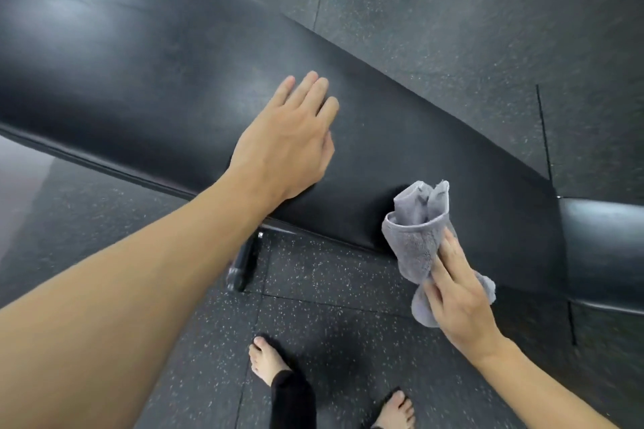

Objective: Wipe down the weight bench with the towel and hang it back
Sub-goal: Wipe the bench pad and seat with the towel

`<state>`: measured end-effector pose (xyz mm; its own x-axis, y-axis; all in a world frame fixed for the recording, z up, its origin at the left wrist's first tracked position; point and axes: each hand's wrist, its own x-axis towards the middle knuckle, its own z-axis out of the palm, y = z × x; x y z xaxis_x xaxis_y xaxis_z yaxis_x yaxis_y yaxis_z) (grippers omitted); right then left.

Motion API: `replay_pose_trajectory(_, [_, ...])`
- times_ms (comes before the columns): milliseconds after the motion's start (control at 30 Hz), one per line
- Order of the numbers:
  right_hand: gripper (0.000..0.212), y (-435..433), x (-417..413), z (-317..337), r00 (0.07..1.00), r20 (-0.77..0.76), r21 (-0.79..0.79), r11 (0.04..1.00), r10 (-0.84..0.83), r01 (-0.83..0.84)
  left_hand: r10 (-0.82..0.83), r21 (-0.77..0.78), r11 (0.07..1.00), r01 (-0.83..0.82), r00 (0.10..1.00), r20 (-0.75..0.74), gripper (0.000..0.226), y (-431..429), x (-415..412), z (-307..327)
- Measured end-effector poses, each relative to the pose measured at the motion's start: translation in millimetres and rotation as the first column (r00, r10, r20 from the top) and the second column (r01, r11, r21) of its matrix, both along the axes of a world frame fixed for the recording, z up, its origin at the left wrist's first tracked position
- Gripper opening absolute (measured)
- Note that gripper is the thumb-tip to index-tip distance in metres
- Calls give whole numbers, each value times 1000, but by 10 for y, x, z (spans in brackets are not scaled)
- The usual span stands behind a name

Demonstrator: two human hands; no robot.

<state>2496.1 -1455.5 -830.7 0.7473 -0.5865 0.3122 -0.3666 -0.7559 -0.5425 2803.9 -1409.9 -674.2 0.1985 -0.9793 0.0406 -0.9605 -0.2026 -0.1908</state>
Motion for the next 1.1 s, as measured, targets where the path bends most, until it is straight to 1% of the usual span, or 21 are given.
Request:
replay_pose_trajectory(67, [48,220,232,92,989,77,68,990,-128,123,-19,20,1000,19,1000,2,49,-74,-52,-19])
replay_pose_trajectory(133, [51,469,585,246,968,131,105,974,-215,202,-30,50,998,31,999,-17,50,-171,-127,-63])
replay_pose_trajectory(233, [51,761,1113,522,942,120,169,942,-313,291,-37,78,996,38,999,-8,48,-279,-185,-117])
replay_pose_trajectory(267, [54,798,1202,586,945,103,195,938,-310,286,-42,81,996,41,999,3,46,-294,-181,-126])
replay_pose_trajectory(300, [58,800,1218,619,964,72,199,950,-258,240,-44,84,996,43,999,11,45,-298,-175,-128])
replay_pose_trajectory(333, [64,774,1160,627,986,28,164,974,-165,159,-45,88,995,44,999,12,44,-294,-170,-124])
replay_pose_trajectory(400, [80,595,923,606,992,-119,5,999,43,-43,-36,98,995,36,999,4,45,-287,-173,-119])
replay_pose_trajectory(433, [87,466,809,590,974,-204,-67,991,102,-118,-31,99,995,31,1000,0,45,-286,-182,-113])
replay_pose_trajectory(467, [93,345,720,575,957,-268,-120,982,110,-147,-30,96,995,31,1000,-8,46,-292,-192,-101])
replay_pose_trajectory(533, [98,186,629,551,951,-304,-163,981,49,-103,-28,89,996,31,999,-29,46,-306,-220,-69])
replay_pose_trajectory(600, [95,156,674,517,970,-244,-160,986,2,-43,-29,91,995,32,999,-30,47,-305,-230,-47])
replay_pose_trajectory(700, [77,287,920,480,998,-56,-149,989,-34,26,-51,133,990,48,999,16,48,-295,-215,-69])
replay_pose_trajectory(767, [79,422,1148,508,998,12,-108,992,-69,70,-64,144,988,57,997,42,46,-295,-198,-78])
replay_pose_trajectory(833, [83,520,1321,555,990,45,-66,988,-134,137,-66,132,989,60,997,47,43,-295,-188,-63])
replay_pose_trajectory(900, [82,536,1320,564,986,73,-48,987,-149,153,-68,139,988,62,997,34,43,-293,-196,-62])
replay_pose_trajectory(1000, [84,427,1073,438,993,57,-108,988,-102,107,-62,128,990,60,998,10,42,-282,-204,-95])
replay_pose_trajectory(1100, [92,211,684,173,995,17,-166,981,-98,99,0,61,998,1,1000,-18,42,-348,-356,-182])
